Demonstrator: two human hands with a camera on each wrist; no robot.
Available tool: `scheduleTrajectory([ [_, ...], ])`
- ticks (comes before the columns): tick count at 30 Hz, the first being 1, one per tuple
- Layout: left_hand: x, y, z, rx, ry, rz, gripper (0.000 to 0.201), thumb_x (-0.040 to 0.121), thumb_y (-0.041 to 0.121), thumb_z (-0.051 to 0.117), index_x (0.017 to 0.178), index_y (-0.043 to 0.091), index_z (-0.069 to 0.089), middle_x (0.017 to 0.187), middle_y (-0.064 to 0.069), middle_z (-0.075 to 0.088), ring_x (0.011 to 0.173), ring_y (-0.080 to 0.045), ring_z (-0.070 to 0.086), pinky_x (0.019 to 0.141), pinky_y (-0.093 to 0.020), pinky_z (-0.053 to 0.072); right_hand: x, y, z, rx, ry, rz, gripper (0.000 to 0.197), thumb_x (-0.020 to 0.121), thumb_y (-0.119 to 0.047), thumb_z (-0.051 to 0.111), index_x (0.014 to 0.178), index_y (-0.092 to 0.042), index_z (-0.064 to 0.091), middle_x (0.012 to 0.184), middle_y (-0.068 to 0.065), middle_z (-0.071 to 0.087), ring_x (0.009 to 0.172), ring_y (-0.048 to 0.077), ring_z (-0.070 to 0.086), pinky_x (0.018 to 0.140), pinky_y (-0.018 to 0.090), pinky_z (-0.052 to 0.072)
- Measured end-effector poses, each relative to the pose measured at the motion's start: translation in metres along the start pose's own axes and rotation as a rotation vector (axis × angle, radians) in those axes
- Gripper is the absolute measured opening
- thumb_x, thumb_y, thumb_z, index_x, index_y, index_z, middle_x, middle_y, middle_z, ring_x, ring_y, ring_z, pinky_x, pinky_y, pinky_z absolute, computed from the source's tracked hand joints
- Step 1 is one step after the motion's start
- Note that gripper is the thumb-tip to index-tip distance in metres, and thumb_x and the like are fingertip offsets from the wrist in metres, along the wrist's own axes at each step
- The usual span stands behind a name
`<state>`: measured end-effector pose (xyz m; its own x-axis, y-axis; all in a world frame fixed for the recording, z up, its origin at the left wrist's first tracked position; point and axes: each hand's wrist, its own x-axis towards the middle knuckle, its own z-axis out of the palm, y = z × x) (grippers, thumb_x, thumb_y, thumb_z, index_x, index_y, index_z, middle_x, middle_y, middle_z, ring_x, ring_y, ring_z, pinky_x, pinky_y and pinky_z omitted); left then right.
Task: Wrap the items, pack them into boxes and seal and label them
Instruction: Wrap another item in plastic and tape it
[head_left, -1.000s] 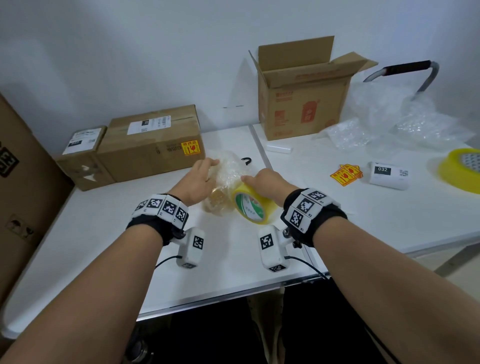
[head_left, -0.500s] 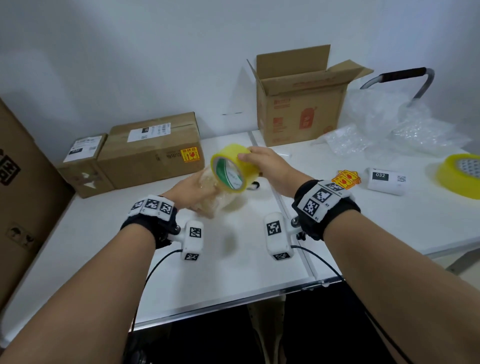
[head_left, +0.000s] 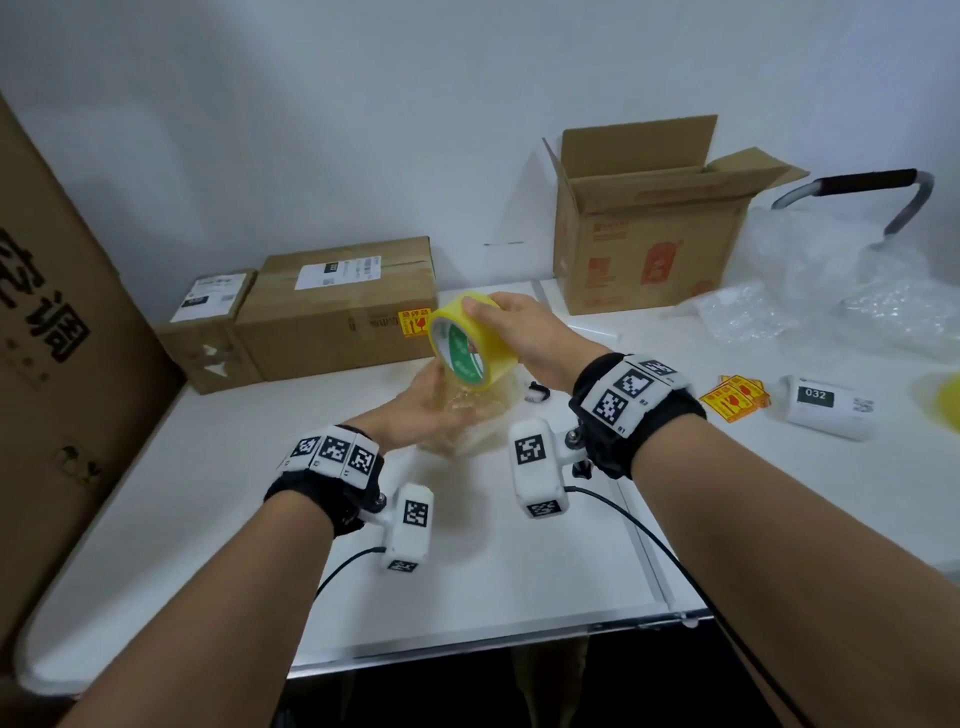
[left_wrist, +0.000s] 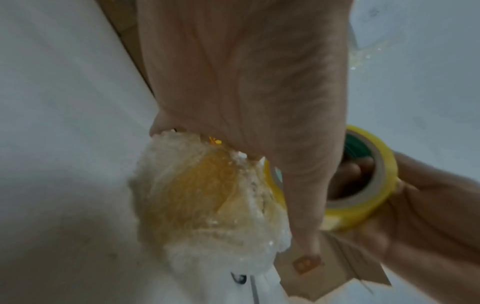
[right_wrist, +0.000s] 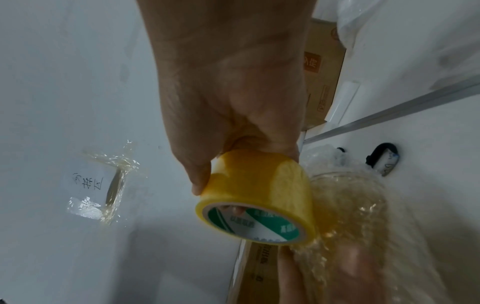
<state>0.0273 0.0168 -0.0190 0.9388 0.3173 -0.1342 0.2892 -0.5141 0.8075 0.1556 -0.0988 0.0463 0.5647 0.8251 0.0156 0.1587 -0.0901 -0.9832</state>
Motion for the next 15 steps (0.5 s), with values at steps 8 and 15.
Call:
scheduleTrajectory([
  [8, 0.009, -0.013, 0.011, 0.448, 0.273, -0.079, 0.077, 0.078, 0.056, 0.069, 0.139, 0.023, 0.037, 0.130, -0.003, 0.058, 0.110, -0.025, 0.060, 0.085, -0.033, 0.048, -0.013, 0.001, 0.007, -0.033, 0.054, -0.002, 0.035, 0.099, -0.037, 0.050, 0.115, -0.008, 0.060, 0.103, 0.004, 0.062, 0.093, 0.016, 0.058, 0.081, 0.028, 0.045],
  [15, 0.008, -0.022, -0.015, 0.190, 0.287, -0.115, 0.059, 0.087, 0.051, 0.066, 0.141, 0.037, 0.047, 0.117, 0.004, 0.063, 0.107, -0.016, 0.058, 0.088, -0.028, 0.044, -0.031, 0.005, -0.005, 0.014, 0.039, 0.098, 0.026, 0.099, -0.036, 0.051, 0.102, -0.012, 0.060, 0.083, 0.003, 0.061, 0.072, 0.016, 0.058, 0.059, 0.024, 0.043],
])
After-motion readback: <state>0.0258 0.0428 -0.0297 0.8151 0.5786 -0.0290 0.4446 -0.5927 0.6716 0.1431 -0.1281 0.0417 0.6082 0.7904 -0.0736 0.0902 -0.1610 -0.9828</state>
